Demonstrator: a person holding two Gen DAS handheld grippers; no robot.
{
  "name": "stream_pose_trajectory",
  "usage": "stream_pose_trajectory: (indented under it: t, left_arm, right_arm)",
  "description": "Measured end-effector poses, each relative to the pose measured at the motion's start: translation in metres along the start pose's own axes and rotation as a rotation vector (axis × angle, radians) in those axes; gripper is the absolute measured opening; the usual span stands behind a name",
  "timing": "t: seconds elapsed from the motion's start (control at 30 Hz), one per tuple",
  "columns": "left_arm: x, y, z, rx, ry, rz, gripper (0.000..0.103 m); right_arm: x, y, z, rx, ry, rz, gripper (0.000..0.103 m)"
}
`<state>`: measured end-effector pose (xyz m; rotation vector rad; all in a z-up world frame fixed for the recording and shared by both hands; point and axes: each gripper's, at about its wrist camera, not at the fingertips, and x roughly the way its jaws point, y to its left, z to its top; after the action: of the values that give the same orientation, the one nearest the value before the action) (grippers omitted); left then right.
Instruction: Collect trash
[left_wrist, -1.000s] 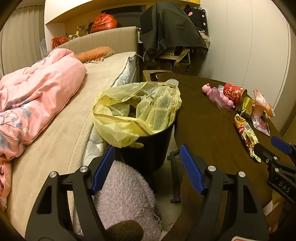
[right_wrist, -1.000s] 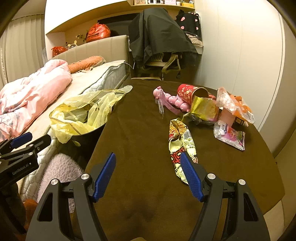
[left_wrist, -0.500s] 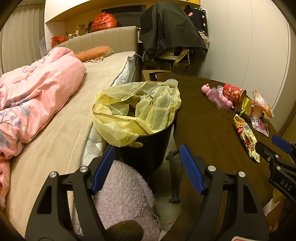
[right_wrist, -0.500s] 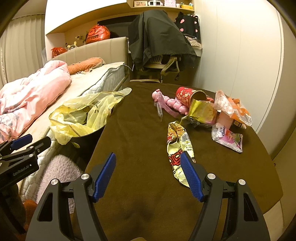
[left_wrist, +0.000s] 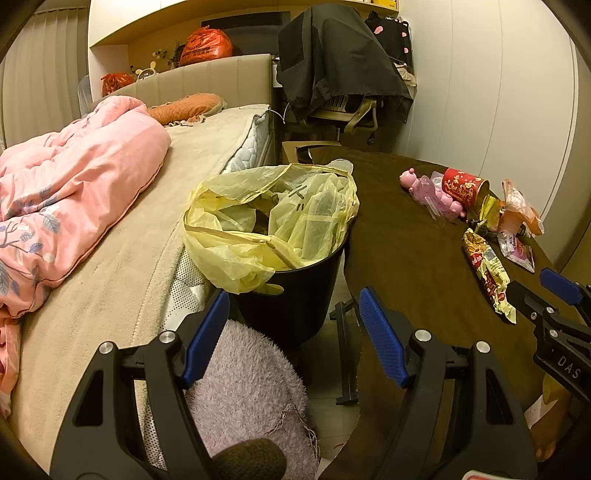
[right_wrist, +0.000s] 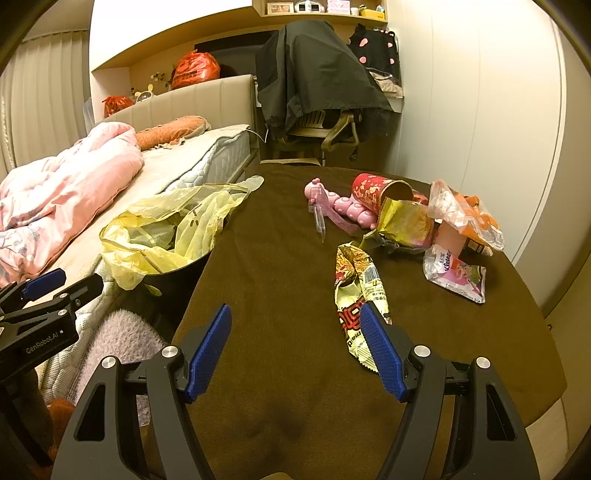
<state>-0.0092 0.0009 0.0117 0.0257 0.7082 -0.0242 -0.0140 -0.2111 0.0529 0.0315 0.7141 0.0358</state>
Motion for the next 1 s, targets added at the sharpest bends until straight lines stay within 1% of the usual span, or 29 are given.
stream_pose_trajectory:
  t: [1.0]
  left_arm:
    - [-0.0071, 0.0, 0.0018, -0.005, -0.024, -0.008, 0.069]
  right_arm:
    - [-0.0039, 0.0013, 0.0037, 0.003, -0.012, -0.002, 0.068]
